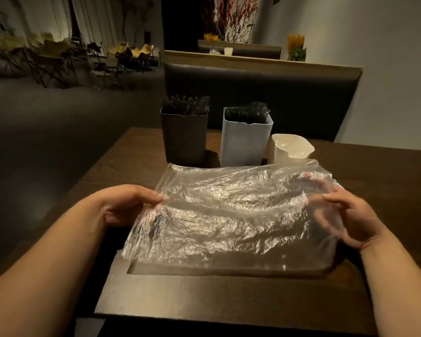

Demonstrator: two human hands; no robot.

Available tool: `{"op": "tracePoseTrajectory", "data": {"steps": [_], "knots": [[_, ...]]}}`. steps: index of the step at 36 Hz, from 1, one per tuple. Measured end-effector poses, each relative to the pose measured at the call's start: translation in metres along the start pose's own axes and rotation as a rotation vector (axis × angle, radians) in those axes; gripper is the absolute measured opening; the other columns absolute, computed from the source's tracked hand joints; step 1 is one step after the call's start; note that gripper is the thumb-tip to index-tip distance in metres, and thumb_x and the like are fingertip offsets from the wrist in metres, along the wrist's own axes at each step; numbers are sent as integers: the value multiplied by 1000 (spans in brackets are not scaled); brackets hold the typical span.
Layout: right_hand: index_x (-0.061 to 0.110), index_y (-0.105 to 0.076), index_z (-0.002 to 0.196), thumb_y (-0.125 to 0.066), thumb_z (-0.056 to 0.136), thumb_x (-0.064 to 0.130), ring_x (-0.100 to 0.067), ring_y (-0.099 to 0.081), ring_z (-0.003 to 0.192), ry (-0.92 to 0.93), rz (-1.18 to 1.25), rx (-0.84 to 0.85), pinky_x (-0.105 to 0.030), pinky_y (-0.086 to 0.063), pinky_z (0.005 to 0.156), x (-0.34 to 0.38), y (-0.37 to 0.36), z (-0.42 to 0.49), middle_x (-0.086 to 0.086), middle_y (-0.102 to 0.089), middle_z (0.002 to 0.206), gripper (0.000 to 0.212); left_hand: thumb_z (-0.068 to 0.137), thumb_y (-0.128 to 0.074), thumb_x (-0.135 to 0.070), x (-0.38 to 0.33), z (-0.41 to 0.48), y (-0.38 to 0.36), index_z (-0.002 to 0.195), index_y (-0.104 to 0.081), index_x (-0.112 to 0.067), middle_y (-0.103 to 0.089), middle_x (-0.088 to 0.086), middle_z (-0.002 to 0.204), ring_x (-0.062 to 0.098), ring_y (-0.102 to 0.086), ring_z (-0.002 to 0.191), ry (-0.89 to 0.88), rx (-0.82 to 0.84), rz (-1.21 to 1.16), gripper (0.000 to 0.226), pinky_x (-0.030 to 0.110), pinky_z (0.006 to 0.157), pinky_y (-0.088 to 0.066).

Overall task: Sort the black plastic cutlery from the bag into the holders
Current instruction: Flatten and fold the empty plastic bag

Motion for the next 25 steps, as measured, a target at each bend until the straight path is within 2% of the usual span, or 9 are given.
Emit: {"op": "tracePoseTrajectory", "data": {"steps": [3,5,8,12,15,17,19,21,25], "knots": [[21,-62,133,-38,101,4,-27,-62,57,-3,-148,-47,-30,-52,46,0,10,3,-24,-69,82,43,86,-61,-4,-3,3,3,90,-75,2,-74,21,93,28,-74,74,-23,-19,-10,16,37,63,-63],[32,-67,128,-42,101,4,-41,-56,81,-24,-222,-67,-36,-49,60,-2,12,5,-39,-62,103,46,82,-66,-6,-5,4,8,93,-69,-1,-73,18,89,26,-73,71,-37,-36,-13,12,35,61,-62],[35,-72,120,-45,101,6,-46,-43,105,-25,-158,-61,-41,-49,73,-2,10,6,-40,-53,127,44,80,-69,-8,-8,2,15,101,-65,-4,-66,16,96,26,-66,80,-97,-47,-98,22,34,66,-61],[37,-74,116,-44,96,7,-45,-61,98,3,-13,-43,-44,-57,81,2,3,5,-12,-70,123,46,69,-85,-9,-12,-7,8,117,-73,-14,-72,19,106,29,-73,79,-200,76,-252,50,40,65,-64],[34,-82,91,-52,87,12,-37,-69,82,89,68,-24,-40,-62,65,10,-7,-2,-8,-77,105,38,38,-102,-10,-15,-14,-2,121,-74,-26,-72,18,116,29,-76,81,-308,266,-338,89,40,59,-63],[28,-83,79,-76,69,22,-22,-76,75,120,110,-18,-35,-63,61,12,-9,-5,-8,-78,89,14,44,-101,-8,-15,-8,5,117,-75,-26,-73,17,110,27,-76,78,-359,316,-376,80,37,56,-63],[19,-80,89,-98,36,32,-24,-74,72,122,126,10,-37,-61,62,7,0,0,-15,-75,92,58,80,-78,-1,-18,-8,3,125,-70,-16,-69,22,119,33,-74,96,-363,367,-448,48,41,76,-63],[12,-71,98,-100,31,34,-28,-68,76,98,126,-41,-38,-60,64,-3,20,9,-24,-64,101,77,96,-46,4,-17,-6,4,126,-63,-7,-64,28,124,40,-68,109,-383,346,-479,37,50,93,-57],[5,-71,84,-78,52,31,-30,-63,76,83,201,-63,-39,-59,65,-2,17,9,-17,-65,87,43,76,-49,-4,-11,-6,6,96,-65,-4,-68,19,76,27,-70,55,-273,32,-335,25,37,51,-61]]}}
Point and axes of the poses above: each hand's wrist, its own z-axis towards the middle knuckle, its own y-axis out of the back of the hand, x = y × z, the point moved 8 cm from there along z, towards the middle knuckle
